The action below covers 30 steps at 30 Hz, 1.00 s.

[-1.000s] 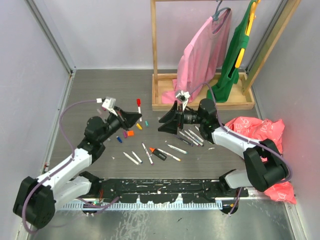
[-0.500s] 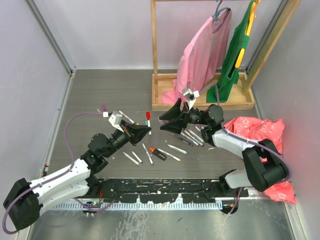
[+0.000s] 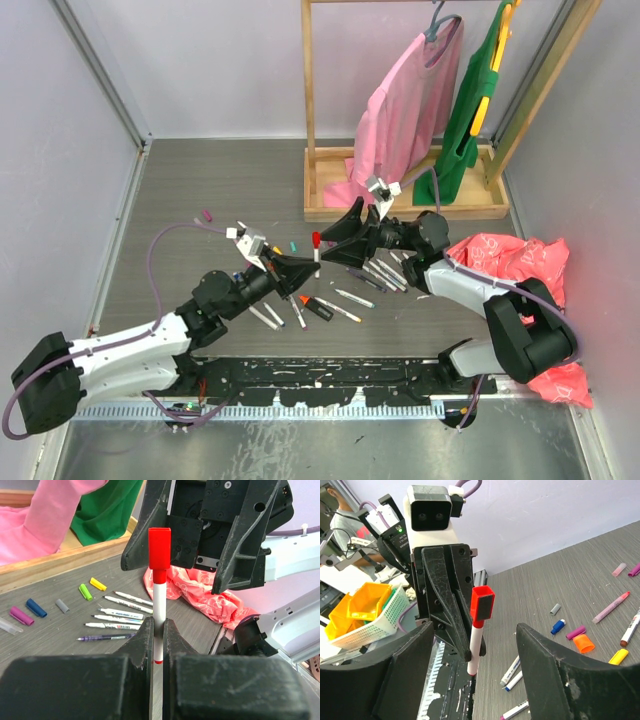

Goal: Open the pen caps
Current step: Pick up the pen from the center of the board.

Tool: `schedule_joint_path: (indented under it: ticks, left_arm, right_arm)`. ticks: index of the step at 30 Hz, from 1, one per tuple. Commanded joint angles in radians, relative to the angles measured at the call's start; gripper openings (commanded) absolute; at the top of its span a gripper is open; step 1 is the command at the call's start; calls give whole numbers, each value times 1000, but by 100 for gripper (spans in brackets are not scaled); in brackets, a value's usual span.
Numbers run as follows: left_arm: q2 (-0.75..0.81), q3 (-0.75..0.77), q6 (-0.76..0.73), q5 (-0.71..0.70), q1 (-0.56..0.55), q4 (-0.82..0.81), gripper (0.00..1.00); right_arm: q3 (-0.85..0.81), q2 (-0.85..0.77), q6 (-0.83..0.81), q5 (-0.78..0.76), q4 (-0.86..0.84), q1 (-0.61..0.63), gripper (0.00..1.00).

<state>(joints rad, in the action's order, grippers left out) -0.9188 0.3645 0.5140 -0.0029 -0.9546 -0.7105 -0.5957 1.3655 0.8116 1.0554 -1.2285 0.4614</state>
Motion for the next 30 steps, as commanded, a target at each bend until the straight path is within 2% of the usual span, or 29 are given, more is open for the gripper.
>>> schedule_joint_path:
  ticks: [1, 10, 16, 19, 26, 30]
  left_arm:
    - [-8, 51, -24, -51, -19, -101, 0]
    - [-59, 73, -11, -78, -45, -116, 0]
    - [-70, 70, -6, -97, -54, -134, 0]
    - [-67, 67, -4, -114, -56, -135, 0]
    - [-59, 57, 21, -142, -57, -132, 0]
    - [-58, 55, 29, -140, -56, -132, 0]
  right_arm:
    - [-8, -19, 3, -12, -24, 13, 70]
    - [-16, 1, 23, -19, 13, 40, 60]
    - [-30, 0, 27, -18, 52, 42, 33]
    - [-34, 0, 26, -19, 67, 43, 24]
    - [-39, -5, 0, -22, 110, 46, 28]
    - [-46, -6, -10, -14, 123, 46, 13]
